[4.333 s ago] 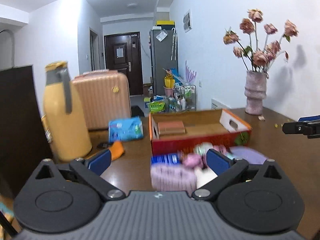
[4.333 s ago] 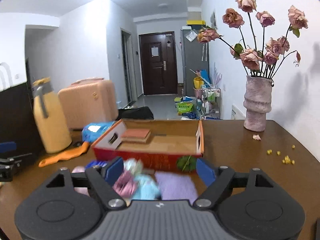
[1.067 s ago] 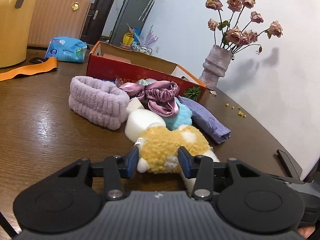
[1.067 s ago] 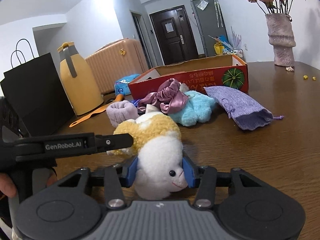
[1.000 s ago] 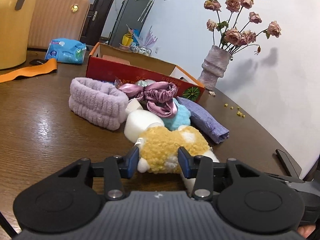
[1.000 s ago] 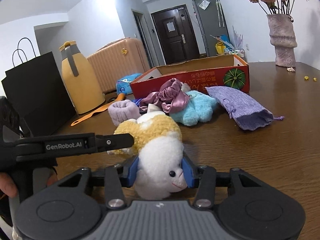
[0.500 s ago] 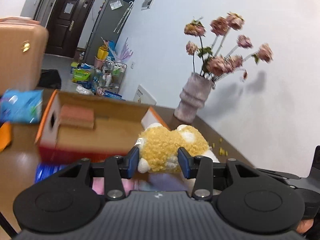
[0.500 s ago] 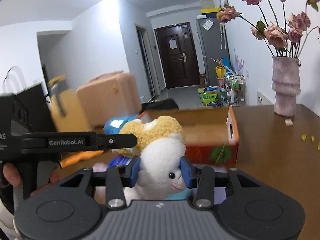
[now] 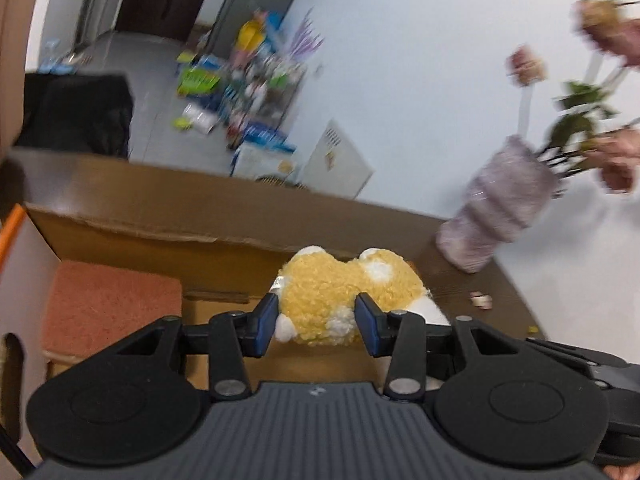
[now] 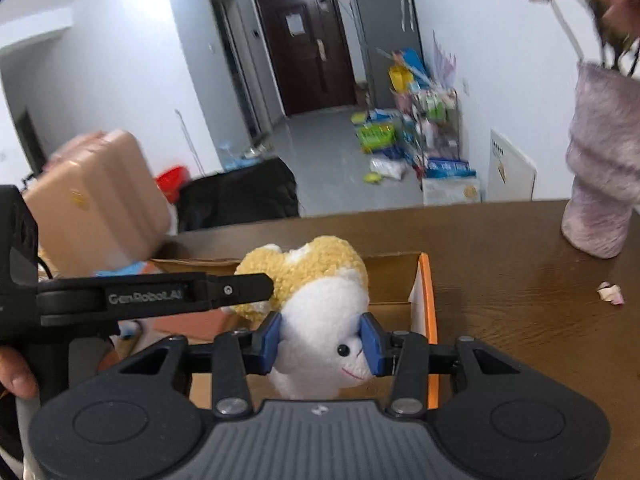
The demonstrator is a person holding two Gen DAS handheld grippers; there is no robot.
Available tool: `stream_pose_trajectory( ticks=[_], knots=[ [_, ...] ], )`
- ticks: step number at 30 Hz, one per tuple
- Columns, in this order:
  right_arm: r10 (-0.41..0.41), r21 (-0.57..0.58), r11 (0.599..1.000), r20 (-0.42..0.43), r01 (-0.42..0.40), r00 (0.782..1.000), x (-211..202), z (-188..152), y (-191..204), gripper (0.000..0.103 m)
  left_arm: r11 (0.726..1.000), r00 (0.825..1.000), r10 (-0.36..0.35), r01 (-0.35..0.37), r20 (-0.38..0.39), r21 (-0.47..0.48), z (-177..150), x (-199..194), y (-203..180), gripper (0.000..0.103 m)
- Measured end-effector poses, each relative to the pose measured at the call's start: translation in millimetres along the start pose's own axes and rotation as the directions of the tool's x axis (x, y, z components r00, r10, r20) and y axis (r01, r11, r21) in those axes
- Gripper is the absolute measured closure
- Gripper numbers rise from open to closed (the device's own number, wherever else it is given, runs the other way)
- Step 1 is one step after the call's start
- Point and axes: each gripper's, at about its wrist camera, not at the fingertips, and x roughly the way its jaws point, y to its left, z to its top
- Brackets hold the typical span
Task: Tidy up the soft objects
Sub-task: 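Lift the plush toy into the cardboard box and release it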
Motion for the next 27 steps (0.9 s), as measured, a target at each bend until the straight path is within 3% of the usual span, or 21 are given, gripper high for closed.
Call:
stream_pose_trajectory(
  ticks=[6, 10, 12, 19, 21, 27],
  knots=[
    [-0.111, -0.049, 0.993, -0.029, 0.109, 0.993, 32, -10, 2, 0.065, 1.000, 0.998, 0.027, -0.027, -0.064, 0.011, -9, 28, 9, 0.059],
    [-0.212, -0.129, 0.970, -0.029, 0.207, 0.977, 40, -22, 8, 0.068, 0.996, 0.998, 0.060, -0.059, -0.018, 0.066, -10, 18, 0, 0.054],
    [-0.214, -0.132, 0.969, -0.019, 0.209, 0.977, 35, -24, 12, 0.067, 0.992, 0.997, 0.081, -0.080, 0.003, 0.101, -10, 6, -6, 0.054],
    [-0.192, -0.147, 0.968, 0.091, 0.204, 0.977, -41, -3, 34, 0.064, 0.968, 0.984, 0.142, -0.161, 0.105, 0.195, -9, -90, -22, 0.048],
    [-0.181, -0.166, 0.966, 0.124, 0.200, 0.976, -72, 1, 40, 0.057, 0.964, 0.978, 0.155, -0.181, 0.140, 0.195, -12, -124, -25, 0.045],
    [-0.149, -0.196, 0.962, 0.209, 0.191, 0.966, -165, -18, 58, 0.048, 0.948, 0.951, 0.160, -0.223, 0.264, 0.229, -49, -243, -35, 0.028]
  ],
)
